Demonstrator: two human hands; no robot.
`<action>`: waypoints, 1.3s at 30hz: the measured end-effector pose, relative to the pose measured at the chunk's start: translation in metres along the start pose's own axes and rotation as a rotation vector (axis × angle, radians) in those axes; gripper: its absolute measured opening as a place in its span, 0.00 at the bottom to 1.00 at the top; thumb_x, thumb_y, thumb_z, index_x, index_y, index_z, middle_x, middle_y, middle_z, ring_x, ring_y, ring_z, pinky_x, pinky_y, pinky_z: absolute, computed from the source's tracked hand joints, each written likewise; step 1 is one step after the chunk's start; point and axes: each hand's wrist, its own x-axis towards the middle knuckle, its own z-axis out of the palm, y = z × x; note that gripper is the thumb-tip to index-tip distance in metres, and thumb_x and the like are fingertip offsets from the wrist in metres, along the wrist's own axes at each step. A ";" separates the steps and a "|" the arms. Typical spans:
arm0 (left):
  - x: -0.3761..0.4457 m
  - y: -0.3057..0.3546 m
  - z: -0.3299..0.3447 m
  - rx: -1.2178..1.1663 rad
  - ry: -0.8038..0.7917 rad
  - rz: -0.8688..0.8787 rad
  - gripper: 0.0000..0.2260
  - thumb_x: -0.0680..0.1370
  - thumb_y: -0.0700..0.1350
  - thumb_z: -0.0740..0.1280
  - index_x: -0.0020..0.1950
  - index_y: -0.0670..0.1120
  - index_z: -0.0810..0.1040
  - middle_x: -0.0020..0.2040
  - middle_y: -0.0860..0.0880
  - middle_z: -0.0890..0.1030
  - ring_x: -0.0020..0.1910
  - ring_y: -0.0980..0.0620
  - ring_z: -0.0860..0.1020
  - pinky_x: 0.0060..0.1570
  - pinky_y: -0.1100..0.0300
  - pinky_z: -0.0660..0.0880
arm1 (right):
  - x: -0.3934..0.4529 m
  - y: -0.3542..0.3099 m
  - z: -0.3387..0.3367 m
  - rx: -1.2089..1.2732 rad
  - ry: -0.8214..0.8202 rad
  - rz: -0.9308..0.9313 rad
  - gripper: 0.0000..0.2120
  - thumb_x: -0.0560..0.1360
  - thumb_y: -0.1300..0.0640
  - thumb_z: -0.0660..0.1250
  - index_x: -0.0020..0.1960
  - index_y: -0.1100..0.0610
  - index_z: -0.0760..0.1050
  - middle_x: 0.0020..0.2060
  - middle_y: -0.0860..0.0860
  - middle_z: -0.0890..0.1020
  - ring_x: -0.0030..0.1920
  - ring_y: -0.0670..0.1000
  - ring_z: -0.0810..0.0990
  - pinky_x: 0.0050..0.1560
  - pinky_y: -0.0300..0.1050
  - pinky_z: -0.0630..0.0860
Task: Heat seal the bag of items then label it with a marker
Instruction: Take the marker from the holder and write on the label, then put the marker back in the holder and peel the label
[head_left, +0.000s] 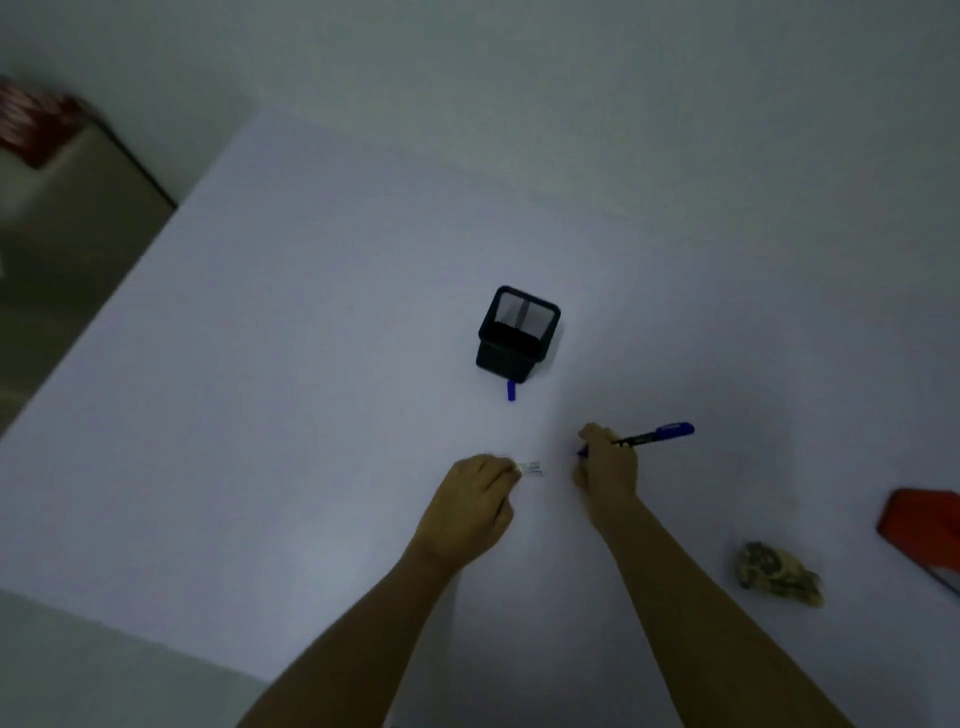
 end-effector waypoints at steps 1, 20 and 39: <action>0.005 0.000 -0.003 -0.007 -0.006 0.000 0.11 0.71 0.38 0.68 0.54 0.43 0.81 0.52 0.47 0.82 0.50 0.51 0.77 0.53 0.60 0.70 | -0.003 -0.005 -0.007 -0.007 0.012 0.011 0.14 0.74 0.60 0.67 0.31 0.56 0.68 0.27 0.52 0.68 0.23 0.48 0.64 0.19 0.35 0.61; 0.115 -0.002 -0.018 -0.081 0.011 -0.739 0.13 0.79 0.50 0.64 0.54 0.41 0.74 0.51 0.42 0.78 0.43 0.45 0.79 0.43 0.52 0.77 | -0.056 -0.039 -0.036 0.008 -0.249 -0.069 0.08 0.78 0.61 0.62 0.53 0.61 0.79 0.47 0.60 0.83 0.49 0.59 0.83 0.46 0.51 0.81; 0.085 0.020 -0.127 -0.450 0.036 -0.368 0.06 0.78 0.43 0.66 0.54 0.46 0.78 0.46 0.53 0.79 0.44 0.57 0.76 0.42 0.76 0.72 | -0.095 -0.077 -0.006 0.001 -0.368 -0.208 0.07 0.78 0.61 0.64 0.54 0.62 0.77 0.47 0.62 0.83 0.49 0.60 0.84 0.51 0.55 0.81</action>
